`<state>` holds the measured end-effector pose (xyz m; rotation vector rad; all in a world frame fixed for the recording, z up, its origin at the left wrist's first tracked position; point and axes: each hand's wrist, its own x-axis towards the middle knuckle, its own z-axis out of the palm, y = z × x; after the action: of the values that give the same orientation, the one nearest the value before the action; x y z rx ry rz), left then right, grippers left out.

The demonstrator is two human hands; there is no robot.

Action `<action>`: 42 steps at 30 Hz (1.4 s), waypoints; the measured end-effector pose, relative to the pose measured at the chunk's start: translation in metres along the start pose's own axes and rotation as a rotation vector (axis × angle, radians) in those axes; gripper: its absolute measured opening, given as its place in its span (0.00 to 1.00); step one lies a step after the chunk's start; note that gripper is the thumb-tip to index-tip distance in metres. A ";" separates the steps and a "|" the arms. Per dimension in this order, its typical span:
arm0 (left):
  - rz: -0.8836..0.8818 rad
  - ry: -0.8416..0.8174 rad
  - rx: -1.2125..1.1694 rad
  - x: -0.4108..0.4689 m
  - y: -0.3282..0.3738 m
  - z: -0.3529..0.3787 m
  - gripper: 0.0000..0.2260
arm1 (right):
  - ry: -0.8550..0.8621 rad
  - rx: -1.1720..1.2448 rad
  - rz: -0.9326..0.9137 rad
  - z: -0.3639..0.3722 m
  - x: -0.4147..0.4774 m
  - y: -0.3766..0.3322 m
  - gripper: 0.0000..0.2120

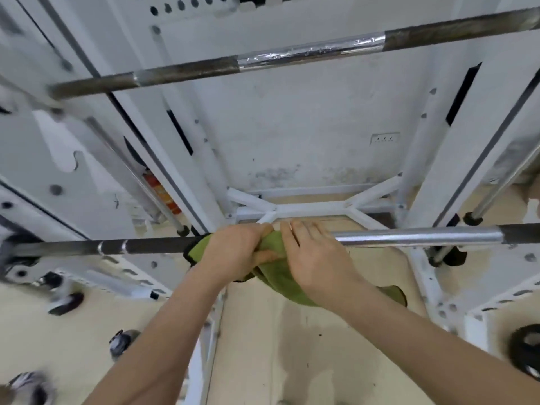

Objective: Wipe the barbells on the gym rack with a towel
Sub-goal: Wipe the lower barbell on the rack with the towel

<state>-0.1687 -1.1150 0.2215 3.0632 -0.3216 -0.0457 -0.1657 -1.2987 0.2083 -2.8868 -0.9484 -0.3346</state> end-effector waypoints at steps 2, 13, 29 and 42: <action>0.010 -0.072 -0.054 0.004 -0.002 -0.008 0.32 | -0.127 0.036 -0.016 -0.005 0.009 -0.006 0.20; -0.206 0.000 -0.273 0.038 -0.009 -0.019 0.25 | 0.115 0.120 0.125 -0.013 0.027 -0.003 0.09; 0.096 0.058 0.049 0.009 0.015 -0.006 0.20 | 0.068 0.010 0.381 -0.033 0.012 0.025 0.12; 0.236 0.176 -0.195 -0.021 0.004 0.014 0.33 | 0.525 0.799 0.840 0.023 -0.042 -0.036 0.23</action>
<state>-0.1906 -1.1158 0.2083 2.7911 -0.6236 0.1908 -0.2156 -1.2901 0.1764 -2.0217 0.2182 -0.4516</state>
